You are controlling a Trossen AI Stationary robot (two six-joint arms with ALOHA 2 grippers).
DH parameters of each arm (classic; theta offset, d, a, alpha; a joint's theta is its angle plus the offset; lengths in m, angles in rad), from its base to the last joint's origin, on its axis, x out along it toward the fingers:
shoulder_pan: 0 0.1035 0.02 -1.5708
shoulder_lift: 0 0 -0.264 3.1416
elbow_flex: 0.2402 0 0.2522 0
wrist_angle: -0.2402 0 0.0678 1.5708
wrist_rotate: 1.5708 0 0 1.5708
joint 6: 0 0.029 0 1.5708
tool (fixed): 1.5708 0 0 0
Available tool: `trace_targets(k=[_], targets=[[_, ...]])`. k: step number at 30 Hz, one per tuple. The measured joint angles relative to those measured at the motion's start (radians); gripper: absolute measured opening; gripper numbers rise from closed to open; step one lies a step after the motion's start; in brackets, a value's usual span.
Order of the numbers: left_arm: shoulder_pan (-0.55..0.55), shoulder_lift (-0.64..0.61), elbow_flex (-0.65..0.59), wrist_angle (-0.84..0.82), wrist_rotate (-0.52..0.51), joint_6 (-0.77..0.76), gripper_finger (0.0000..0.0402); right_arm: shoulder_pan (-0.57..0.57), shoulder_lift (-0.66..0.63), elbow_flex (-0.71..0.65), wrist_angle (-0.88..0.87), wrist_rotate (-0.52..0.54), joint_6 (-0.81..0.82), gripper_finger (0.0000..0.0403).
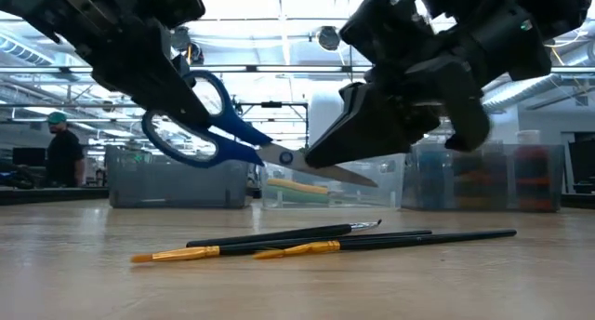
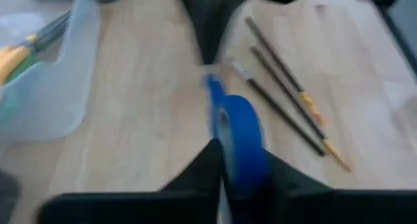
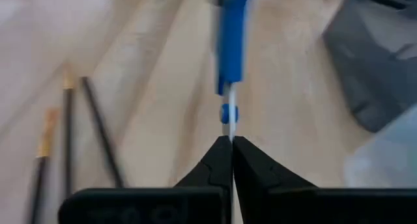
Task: Pick & Place Paint Supplies
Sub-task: Put the blue scissors into the transparent bin
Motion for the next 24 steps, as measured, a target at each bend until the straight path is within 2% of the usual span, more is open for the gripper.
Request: trace_targets(k=[1,2,6,11,17,24], targets=[[0.004,0.000,0.000,-0.005,0.003,-0.007,0.0038,0.002,0.000,0.000,-0.001,-0.003,-0.001,0.0000],[0.008,-0.001,0.000,-0.003,0.013,-0.011,0.0035,0.005,0.000,0.000,-0.002,0.001,-0.004,0.0001],[0.012,-0.038,-0.001,-0.002,0.023,-0.063,0.0035,0.014,-0.011,0.000,0.014,0.013,-0.046,0.0001],[0.017,-0.140,-0.002,-0.011,0.025,-0.110,0.0035,0.040,-0.102,0.000,0.001,0.041,-0.129,0.0010],[0.071,-0.250,0.000,0.015,0.059,-0.159,0.0035,0.091,-0.283,0.000,-0.055,0.211,-0.277,0.0039],[0.210,-0.275,0.000,0.024,0.097,-0.177,0.0035,0.118,-0.438,0.001,-0.098,0.438,-0.352,0.0088]])
